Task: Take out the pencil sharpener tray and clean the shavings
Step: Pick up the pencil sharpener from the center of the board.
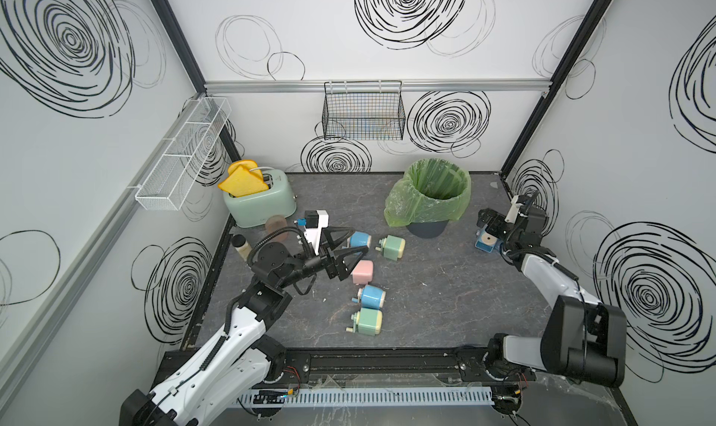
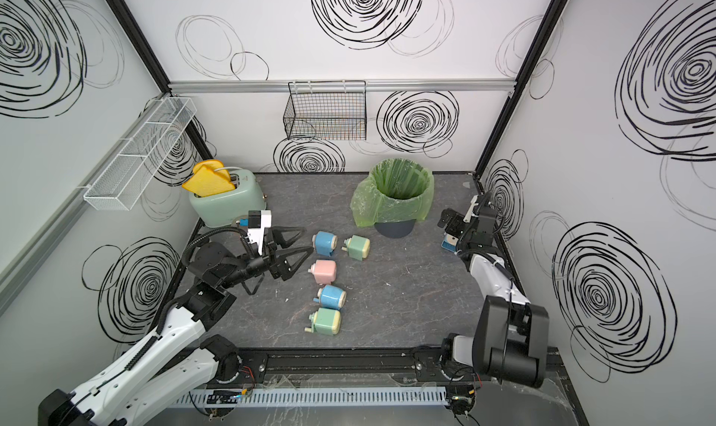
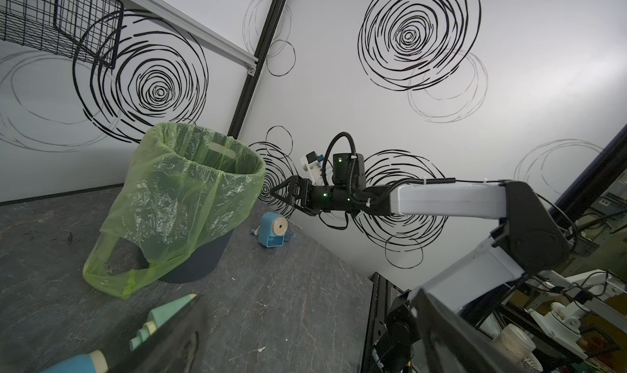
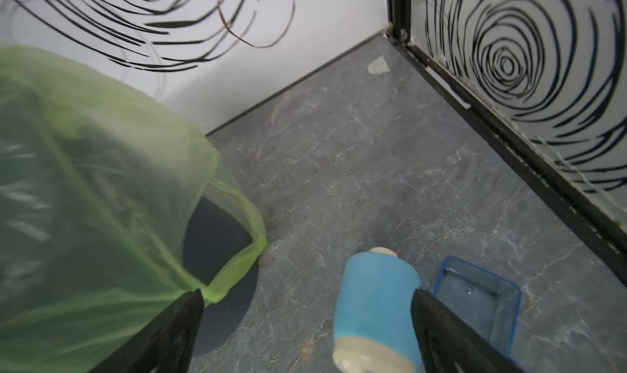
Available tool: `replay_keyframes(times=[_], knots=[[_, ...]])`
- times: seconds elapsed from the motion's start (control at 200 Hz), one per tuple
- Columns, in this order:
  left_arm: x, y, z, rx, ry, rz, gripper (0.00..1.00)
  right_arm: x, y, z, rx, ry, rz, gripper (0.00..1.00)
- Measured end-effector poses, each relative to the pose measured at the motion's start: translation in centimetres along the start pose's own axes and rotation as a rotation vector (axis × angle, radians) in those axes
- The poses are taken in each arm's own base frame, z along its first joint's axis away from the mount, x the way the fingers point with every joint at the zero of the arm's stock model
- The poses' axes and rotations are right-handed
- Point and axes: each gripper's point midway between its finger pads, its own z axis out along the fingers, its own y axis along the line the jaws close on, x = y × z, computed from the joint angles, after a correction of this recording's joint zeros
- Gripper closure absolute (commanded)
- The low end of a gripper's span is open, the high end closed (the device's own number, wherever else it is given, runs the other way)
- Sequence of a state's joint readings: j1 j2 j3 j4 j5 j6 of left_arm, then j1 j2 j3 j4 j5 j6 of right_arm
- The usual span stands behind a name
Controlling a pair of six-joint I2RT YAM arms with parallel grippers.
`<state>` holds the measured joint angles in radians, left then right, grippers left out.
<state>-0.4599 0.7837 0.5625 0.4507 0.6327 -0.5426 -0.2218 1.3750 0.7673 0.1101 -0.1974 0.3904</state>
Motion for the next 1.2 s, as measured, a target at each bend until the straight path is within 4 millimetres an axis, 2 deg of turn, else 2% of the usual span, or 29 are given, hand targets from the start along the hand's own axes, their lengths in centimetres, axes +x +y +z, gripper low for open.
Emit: replay_keyframes(times=[0.07, 0.165, 0.53, 0.66, 0.79, 0.885, 1.041, 1.111, 1.201], knots=[[-0.2, -0.2, -0.1, 0.002, -0.008, 0.006, 0.03, 0.7, -0.9, 1.1, -0.007, 0.054, 0.034, 0.0], [-0.4, -0.3, -0.2, 0.003, -0.014, 0.01, 0.03, 1.7, -1.4, 1.4, -0.021, 0.098, 0.061, 0.01], [0.0, -0.1, -0.3, 0.001, -0.012, 0.004, 0.03, 2.0, -0.2, 1.2, -0.086, 0.119, 0.058, 0.01], [-0.1, -0.2, -0.3, 0.004, -0.016, 0.007, 0.03, 1.4, 1.0, -0.1, -0.062, 0.073, 0.002, 0.01], [-0.1, -0.2, -0.3, 0.004, -0.017, 0.008, 0.03, 0.0, 4.0, -2.3, -0.098, 0.001, -0.087, 0.01], [-0.1, -0.2, -0.3, 0.003, -0.017, 0.007, 0.03, 0.6, 7.8, -4.1, -0.169, -0.004, -0.172, 0.01], [0.0, -0.1, -0.3, 0.002, -0.015, 0.006, 0.03, 3.6, 14.4, -8.8, -0.359, 0.015, -0.29, 0.01], [0.0, -0.1, -0.3, 0.001, -0.015, 0.006, 0.03, 5.6, 16.3, -11.1, -0.453, 0.025, -0.33, 0.01], [0.1, 0.0, -0.2, 0.0, -0.012, 0.002, 0.03, 9.4, 17.9, -13.2, -0.573, 0.079, -0.386, 0.01]])
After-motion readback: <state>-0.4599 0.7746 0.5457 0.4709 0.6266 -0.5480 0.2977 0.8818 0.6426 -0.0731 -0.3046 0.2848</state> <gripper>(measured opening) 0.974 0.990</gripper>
